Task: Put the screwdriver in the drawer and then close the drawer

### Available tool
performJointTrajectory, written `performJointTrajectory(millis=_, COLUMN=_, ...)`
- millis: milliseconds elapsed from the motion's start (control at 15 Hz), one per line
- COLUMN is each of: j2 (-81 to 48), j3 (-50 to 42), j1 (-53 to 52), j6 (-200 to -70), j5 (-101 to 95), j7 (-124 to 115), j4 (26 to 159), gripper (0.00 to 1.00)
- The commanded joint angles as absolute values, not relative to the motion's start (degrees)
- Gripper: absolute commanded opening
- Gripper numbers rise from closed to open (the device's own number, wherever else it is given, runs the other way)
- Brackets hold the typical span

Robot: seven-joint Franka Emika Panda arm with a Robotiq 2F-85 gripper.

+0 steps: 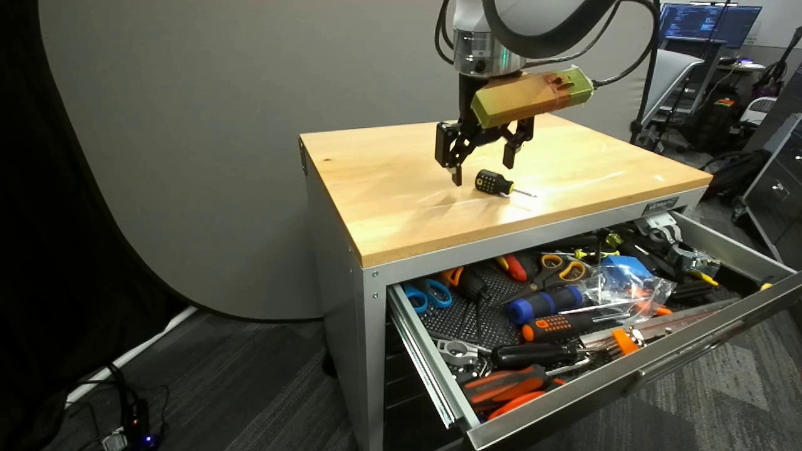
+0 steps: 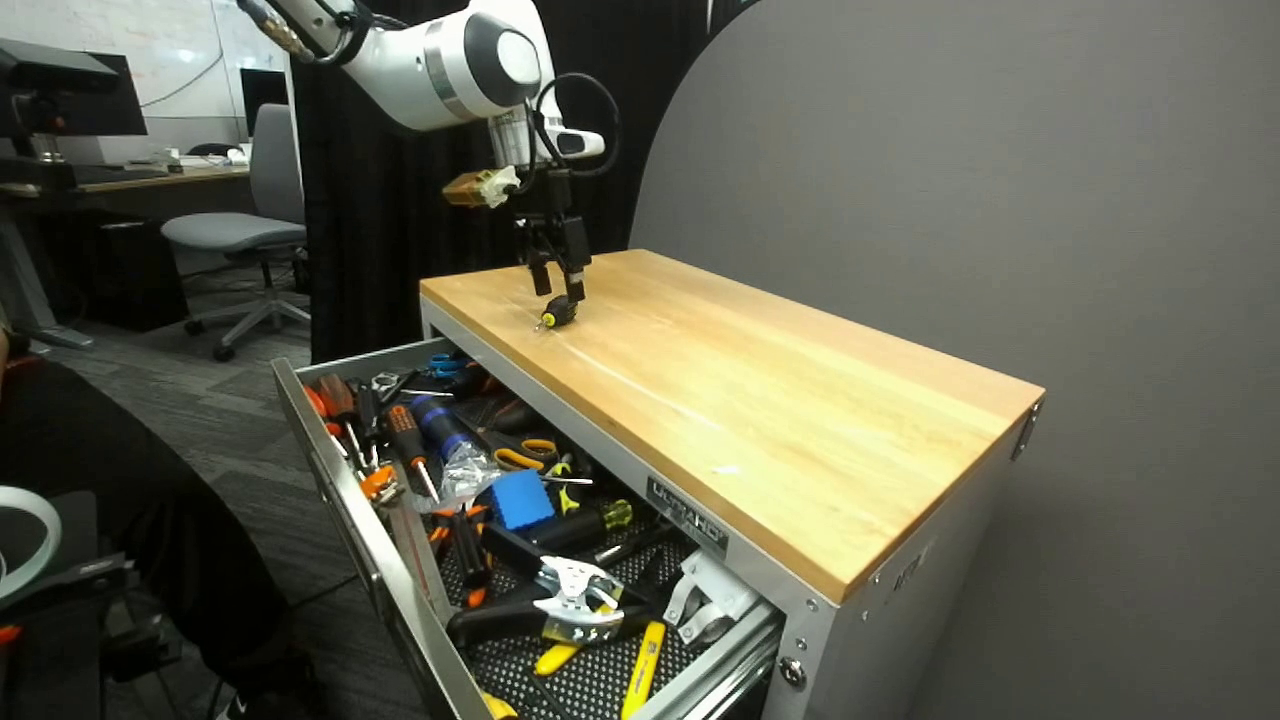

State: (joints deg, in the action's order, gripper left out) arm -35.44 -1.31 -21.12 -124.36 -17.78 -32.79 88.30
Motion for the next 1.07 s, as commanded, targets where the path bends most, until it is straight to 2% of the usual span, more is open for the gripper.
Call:
performJointTrajectory(millis=0, j2=-35.43, j3=-1.81, j1=-21.29, j6=-121.67, j5=-18.34, j7=-32.50, j4=88.07, gripper=0.75)
performJointTrajectory(millis=333, j2=-35.50, j3=-0.68, j1=-20.16, j6=-119.82, j5=-16.63, j7=-30.27, j4=88.12, gripper=0.34)
performJointTrajectory(millis=467, j2=-34.45, j3=-0.48, j1=-19.75, j6=-119.08, j5=-16.17, j7=-29.47, j4=89.11, gripper=0.21)
performJointTrajectory(millis=533, j2=-33.98, j3=-0.51, j1=-19.63, j6=-118.53, j5=-15.96, j7=-29.24, j4=89.56, gripper=0.17)
performJointTrajectory(millis=1000, j2=-24.76, j3=-1.11, j1=-17.40, j6=-109.97, j5=-16.32, j7=-28.34, j4=100.02, gripper=0.16)
